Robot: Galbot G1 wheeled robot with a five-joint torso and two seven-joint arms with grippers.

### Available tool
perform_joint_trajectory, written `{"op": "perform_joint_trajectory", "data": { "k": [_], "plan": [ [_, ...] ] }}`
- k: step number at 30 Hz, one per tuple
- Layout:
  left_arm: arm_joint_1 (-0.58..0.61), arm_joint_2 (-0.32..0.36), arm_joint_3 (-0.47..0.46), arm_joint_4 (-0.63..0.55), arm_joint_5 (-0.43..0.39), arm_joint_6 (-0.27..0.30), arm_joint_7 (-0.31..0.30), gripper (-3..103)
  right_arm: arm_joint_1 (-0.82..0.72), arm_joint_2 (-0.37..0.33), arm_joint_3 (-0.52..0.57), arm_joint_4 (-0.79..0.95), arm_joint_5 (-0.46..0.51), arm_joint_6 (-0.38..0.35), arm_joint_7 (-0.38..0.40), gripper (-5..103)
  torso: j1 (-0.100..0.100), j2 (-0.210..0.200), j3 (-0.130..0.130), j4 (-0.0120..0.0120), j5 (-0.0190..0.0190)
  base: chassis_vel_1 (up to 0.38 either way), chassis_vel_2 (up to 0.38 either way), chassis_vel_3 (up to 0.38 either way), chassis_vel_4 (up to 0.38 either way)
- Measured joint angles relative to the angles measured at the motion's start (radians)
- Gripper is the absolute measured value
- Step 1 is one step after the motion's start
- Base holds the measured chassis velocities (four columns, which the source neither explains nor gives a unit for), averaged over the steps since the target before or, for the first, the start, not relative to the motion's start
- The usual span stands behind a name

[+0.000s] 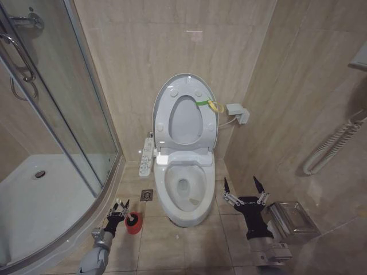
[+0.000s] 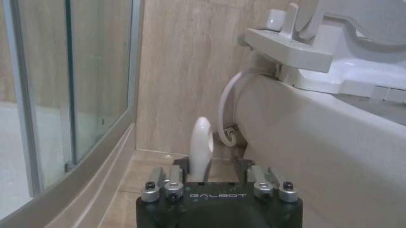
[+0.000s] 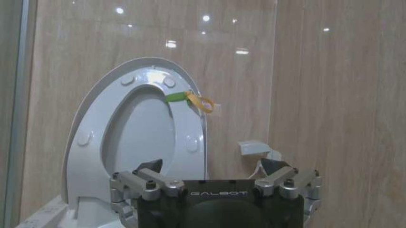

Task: Open the toilet lid, clean the toilet bowl with a toilet brush, close the toilet lid, and flush.

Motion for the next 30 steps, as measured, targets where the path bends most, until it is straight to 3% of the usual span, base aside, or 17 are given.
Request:
{"op": "perform_joint_trajectory", "data": {
  "k": [3, 4, 11, 12, 20, 30],
  "plan": [
    [-0.001, 0.003, -0.007, 0.008, 0.008, -0.007, 0.005, 59, 0.000, 0.000, 0.000, 0.000, 0.000, 0.000, 0.000, 100, 0.000, 0.000, 0.000, 0.0001, 0.0000, 0.000, 0.000, 0.000, 0.000],
    [-0.002, 0.005, -0.012, 0.012, 0.012, -0.011, 0.007, 32, 0.000, 0.000, 0.000, 0.000, 0.000, 0.000, 0.000, 100, 0.000, 0.000, 0.000, 0.0001, 0.0000, 0.000, 0.000, 0.000, 0.000],
    [-0.001, 0.007, -0.024, 0.017, 0.020, -0.014, 0.010, 32, 0.000, 0.000, 0.000, 0.000, 0.000, 0.000, 0.000, 100, 0.000, 0.000, 0.000, 0.0000, 0.0000, 0.000, 0.000, 0.000, 0.000],
    [-0.001, 0.007, -0.027, 0.017, 0.021, -0.015, 0.010, 20, 0.000, 0.000, 0.000, 0.000, 0.000, 0.000, 0.000, 100, 0.000, 0.000, 0.000, 0.0000, 0.0000, 0.000, 0.000, 0.000, 0.000],
    [0.008, 0.005, -0.042, -0.007, 0.045, -0.014, 0.011, 20, 0.000, 0.000, 0.000, 0.000, 0.000, 0.000, 0.000, 100, 0.000, 0.000, 0.000, 0.0000, -0.0001, 0.000, 0.000, 0.000, 0.000],
    [0.089, 0.010, -0.043, -0.190, 0.070, 0.014, -0.041, 20, 0.000, 0.000, 0.000, 0.000, 0.000, 0.000, 0.000, 100, 0.000, 0.000, 0.000, -0.0001, 0.0001, 0.000, 0.000, 0.000, 0.000]
  ]
}}
